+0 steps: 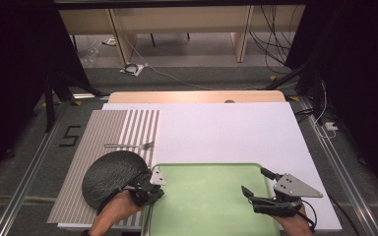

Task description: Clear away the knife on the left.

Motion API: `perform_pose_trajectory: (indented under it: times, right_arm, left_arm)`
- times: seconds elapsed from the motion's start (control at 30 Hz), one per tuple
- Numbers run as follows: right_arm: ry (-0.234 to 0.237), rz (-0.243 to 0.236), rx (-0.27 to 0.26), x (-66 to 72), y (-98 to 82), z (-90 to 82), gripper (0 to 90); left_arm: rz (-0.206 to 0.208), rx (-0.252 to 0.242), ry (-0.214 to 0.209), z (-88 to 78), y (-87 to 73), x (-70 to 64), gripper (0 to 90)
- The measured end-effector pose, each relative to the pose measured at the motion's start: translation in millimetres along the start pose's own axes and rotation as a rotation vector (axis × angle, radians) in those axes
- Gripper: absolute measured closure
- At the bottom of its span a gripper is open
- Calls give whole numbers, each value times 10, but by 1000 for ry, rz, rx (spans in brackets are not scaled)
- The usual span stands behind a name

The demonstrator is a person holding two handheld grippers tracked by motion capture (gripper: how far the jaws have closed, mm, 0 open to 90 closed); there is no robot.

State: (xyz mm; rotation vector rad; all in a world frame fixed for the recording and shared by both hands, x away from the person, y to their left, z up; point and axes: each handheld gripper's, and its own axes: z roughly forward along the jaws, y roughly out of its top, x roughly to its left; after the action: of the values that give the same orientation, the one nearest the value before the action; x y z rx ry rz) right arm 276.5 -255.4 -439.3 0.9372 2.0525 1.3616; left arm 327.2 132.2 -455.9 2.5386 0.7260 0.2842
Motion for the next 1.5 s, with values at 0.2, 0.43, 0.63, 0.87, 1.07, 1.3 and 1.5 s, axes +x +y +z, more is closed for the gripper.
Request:
perform_pose_trajectory:
  times: [0.2,0.43,0.63,0.87,1.07,1.3,1.5]
  right_arm:
    - [0,1,1,3,-1,4,169]
    - [1,1,0,3,-2,5,169]
    - [2,0,4,-3,-3,0,169]
    - [-1,3,7,-10,-6,-4,169]
    - [1,7,5,-8,-5,-2,169]
    - [3,6,4,-11,-8,-10,169]
    - [9,9,-6,-16,-11,-8,168]
  left_arm:
    - [-42,-47,2,-102,-11,87,699]
    - [-85,-80,18,-170,-7,148,516]
    - [-117,-124,62,-239,-11,209,401]
    - [-146,-168,91,-306,-24,284,301]
    - [-176,-194,105,-350,-48,352,251]
    - [-199,-232,122,-424,-69,425,229]
    - [-218,-263,149,-489,-91,492,221]
